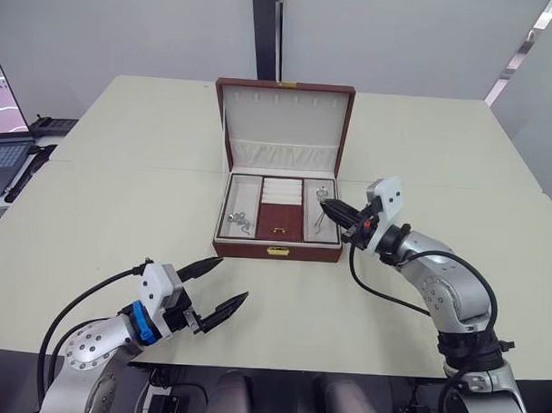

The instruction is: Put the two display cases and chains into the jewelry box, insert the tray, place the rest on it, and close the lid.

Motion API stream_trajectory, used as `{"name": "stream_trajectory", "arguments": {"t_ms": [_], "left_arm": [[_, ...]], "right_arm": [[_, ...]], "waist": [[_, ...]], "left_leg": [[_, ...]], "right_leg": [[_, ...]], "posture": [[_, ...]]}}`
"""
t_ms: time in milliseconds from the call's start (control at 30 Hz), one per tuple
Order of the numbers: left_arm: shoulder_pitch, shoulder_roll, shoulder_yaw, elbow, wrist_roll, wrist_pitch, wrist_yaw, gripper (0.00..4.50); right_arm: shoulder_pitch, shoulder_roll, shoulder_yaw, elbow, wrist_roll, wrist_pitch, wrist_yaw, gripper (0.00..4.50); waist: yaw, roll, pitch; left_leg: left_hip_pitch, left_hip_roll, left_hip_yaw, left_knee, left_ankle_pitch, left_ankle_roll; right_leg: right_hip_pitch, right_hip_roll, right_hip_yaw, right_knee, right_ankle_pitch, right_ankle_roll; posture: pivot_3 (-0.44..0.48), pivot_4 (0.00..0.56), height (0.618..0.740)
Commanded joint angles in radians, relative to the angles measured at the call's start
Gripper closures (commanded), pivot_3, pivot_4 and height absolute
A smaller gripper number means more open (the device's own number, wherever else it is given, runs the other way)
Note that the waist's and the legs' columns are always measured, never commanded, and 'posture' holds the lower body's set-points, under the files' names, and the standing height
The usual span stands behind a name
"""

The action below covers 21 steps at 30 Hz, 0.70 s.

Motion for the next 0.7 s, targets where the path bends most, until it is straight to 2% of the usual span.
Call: {"name": "stream_trajectory", "arguments": {"t_ms": [33, 300, 467, 500, 700], "left_arm": [[-0.008, 0.01, 0.03, -0.016, -0.02, -0.007, -0.008, 0.0], [-0.019, 0.02, 0.031, -0.009, -0.023, 0.0, -0.013, 0.0], [-0.03, 0.024, 0.024, 0.018, -0.005, 0.01, -0.015, 0.0], [-0.035, 0.026, 0.018, 0.038, 0.006, 0.018, -0.016, 0.0], [-0.069, 0.178, 0.16, -0.044, -0.125, 0.241, -0.005, 0.0]], "right_arm": [[0.0, -0.005, -0.009, -0.029, 0.005, -0.003, 0.005, 3.71], [0.01, -0.017, -0.032, -0.039, 0.018, -0.01, 0.015, 1.57], [0.029, -0.077, -0.066, -0.047, 0.039, -0.018, 0.069, 0.02], [0.043, -0.115, -0.084, -0.042, 0.043, -0.027, 0.107, 0.02], [0.127, -0.323, -0.173, 0.015, 0.071, -0.075, 0.32, 0.02]], "waist": [[0.0, 0.0, 0.0], [-0.001, 0.0, 0.0], [0.0, 0.0, 0.0], [0.002, 0.001, 0.001], [0.003, 0.002, 0.004]], "left_leg": [[0.0, 0.0, 0.0, 0.0, 0.0, 0.0], [0.0, 0.0, 0.0, 0.0, 0.0, 0.0], [0.0, 0.0, 0.0, 0.0, 0.0, 0.0], [0.0, 0.0, 0.0, 0.0, 0.0, 0.0], [0.0, 0.0, 0.0, 0.0, 0.0, 0.0]], "right_leg": [[0.0, 0.0, 0.0, 0.0, 0.0, 0.0], [0.0, 0.0, 0.0, 0.0, 0.0, 0.0], [0.0, 0.0, 0.0, 0.0, 0.0, 0.0], [0.0, 0.0, 0.0, 0.0, 0.0, 0.0], [0.0, 0.0, -0.001, -0.001, 0.0, 0.0]], "posture": [[0.0, 0.15, 0.74], [0.0, 0.15, 0.74], [0.0, 0.15, 0.74], [0.0, 0.15, 0.74], [0.0, 0.15, 0.74]]}}
